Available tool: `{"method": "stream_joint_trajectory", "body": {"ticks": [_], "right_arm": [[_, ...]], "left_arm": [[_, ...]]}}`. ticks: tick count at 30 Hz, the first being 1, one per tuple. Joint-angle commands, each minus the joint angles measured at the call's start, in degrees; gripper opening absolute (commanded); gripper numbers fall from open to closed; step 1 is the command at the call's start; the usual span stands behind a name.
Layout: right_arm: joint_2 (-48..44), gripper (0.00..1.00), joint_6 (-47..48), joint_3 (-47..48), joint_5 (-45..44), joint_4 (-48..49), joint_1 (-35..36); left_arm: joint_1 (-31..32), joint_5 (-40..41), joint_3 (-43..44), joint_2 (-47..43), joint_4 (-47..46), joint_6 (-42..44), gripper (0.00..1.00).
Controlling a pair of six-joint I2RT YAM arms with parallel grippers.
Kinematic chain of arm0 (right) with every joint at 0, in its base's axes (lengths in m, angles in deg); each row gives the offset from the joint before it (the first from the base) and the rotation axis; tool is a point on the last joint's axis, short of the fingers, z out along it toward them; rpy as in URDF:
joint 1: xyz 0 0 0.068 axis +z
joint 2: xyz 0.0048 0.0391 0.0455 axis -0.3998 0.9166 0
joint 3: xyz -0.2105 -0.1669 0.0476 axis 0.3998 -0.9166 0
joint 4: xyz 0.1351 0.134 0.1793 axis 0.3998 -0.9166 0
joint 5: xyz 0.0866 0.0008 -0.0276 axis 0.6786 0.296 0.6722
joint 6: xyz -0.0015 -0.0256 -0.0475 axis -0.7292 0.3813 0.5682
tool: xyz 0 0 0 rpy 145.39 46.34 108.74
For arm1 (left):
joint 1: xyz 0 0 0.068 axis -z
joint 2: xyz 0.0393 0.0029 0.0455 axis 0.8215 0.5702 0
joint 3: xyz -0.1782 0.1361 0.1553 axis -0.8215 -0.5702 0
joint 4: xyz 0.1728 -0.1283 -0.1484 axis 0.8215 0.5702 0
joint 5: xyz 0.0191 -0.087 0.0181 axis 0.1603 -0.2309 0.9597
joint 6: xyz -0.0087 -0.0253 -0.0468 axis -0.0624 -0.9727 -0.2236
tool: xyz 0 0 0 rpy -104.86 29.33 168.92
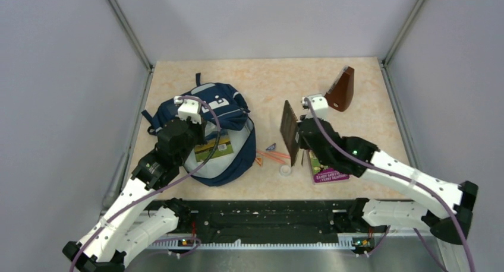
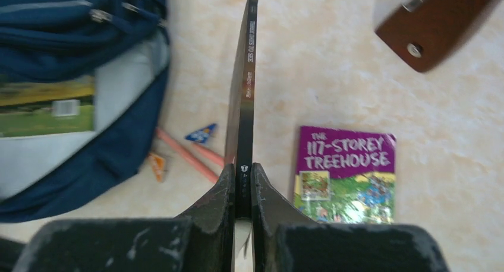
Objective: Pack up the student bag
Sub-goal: Pick up the book from the center of the board, then place the book in the student bag.
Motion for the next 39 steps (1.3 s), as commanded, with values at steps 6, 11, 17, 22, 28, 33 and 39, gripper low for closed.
{"method": "stream_joint_trajectory", "body": {"ticks": [6,11,17,22,28,33,39], "right_arm": [[-10.7,0.00,5.2,2.8,20.9,7.4,0.5],[-10.6,0.00,4.9,3.9,30.5,7.7,0.5],[-9.2,0.00,3.9,2.2,44.1,14.4,0.5],[-5.5,0.00,1.5,-0.1,52.0,21.8,0.5],[0.2,0.00,-5.5,-4.4,56.2,35.7,0.5],[3.9,0.00,-10.5,-5.9,56.3,46.0,0.5],[7.8,0.00,-15.6,-8.6,46.0,49.2,0.4]], "left_arm": [[0.2,1.1,0.7,-0.9,-6.4,-1.1,0.00],[0.2,1.5,0.7,-0.7,-6.3,-1.4,0.00],[0.2,1.3,0.8,-0.9,-6.3,-1.5,0.00],[0.2,0.9,0.8,-1.1,-6.3,-1.4,0.00],[0.2,-0.1,0.8,-1.3,-6.3,-1.4,0.00],[0.2,0.2,0.7,-1.8,-6.5,-1.3,0.00],[0.2,0.1,0.7,-1.8,-6.5,-1.3,0.00]]}}
